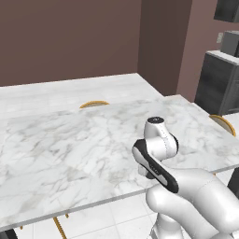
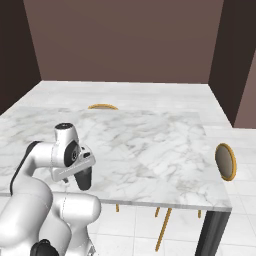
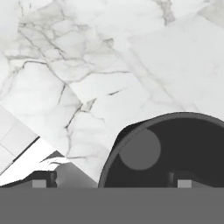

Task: Pick the pot and glass cup and place them in the sink. Then turn on the water.

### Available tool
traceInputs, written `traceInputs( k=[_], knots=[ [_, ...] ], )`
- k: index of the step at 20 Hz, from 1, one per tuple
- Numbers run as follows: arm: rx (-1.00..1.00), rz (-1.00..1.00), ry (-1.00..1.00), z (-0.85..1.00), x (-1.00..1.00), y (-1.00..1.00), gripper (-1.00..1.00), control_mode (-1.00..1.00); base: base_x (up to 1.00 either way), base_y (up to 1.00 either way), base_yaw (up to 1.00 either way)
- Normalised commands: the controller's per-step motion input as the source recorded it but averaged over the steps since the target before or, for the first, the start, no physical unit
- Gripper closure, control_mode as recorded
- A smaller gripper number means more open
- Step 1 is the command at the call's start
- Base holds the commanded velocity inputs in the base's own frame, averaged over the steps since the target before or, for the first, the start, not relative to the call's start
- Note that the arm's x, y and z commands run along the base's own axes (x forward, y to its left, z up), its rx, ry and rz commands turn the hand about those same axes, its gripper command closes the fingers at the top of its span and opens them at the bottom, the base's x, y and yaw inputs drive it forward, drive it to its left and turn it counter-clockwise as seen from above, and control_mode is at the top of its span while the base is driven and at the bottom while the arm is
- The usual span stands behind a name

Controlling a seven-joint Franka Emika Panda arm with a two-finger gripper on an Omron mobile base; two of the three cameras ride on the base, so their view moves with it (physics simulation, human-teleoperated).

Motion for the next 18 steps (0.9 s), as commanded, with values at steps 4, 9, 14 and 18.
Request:
traceInputs(
  k=[4,9,14,18],
  knots=[
    [0.0,0.0,0.03,-0.1,0.0,0.0,-1.0,-1.0,0.0,0.0,0.0],
    [0.0,0.0,0.01,-0.02,0.0,0.0,1.0,-1.0,0.0,0.0,0.0],
    [0.0,0.0,0.0,0.0,0.0,0.0,1.0,-1.0,0.0,0.0,0.0],
    [0.0,0.0,0.0,0.0,0.0,0.0,1.0,-1.0,0.0,0.0,0.0]
  ],
)
